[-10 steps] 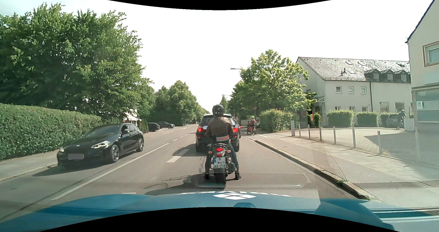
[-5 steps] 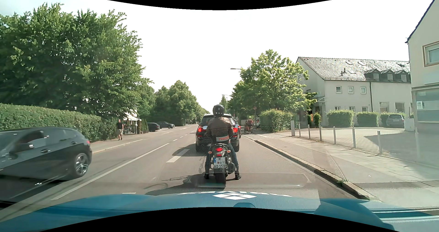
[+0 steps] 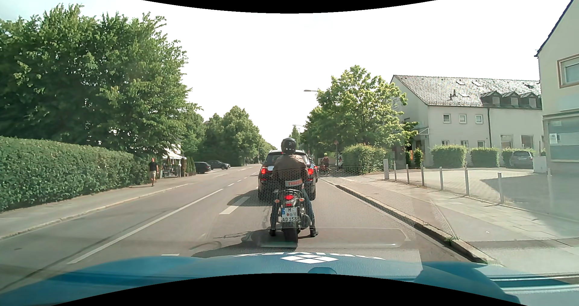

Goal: Follow the waypoints while adhering to traffic rules and regulations

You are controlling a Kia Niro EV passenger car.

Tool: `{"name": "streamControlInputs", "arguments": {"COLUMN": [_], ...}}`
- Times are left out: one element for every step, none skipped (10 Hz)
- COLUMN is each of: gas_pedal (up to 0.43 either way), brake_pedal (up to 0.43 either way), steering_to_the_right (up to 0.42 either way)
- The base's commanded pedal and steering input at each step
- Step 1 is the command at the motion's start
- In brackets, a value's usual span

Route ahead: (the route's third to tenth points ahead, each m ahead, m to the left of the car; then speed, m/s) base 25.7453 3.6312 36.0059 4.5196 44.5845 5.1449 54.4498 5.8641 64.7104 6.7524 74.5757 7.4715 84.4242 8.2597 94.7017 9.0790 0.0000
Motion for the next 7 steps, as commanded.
{"name": "streamControlInputs", "arguments": {"gas_pedal": [0.000,0.000,0.000,0.000,0.000,0.000,0.000], "brake_pedal": [0.311,0.311,0.311,0.311,0.311,0.311,0.311], "steering_to_the_right": [-0.021,-0.021,-0.021,-0.021,-0.021,-0.021,-0.021]}}
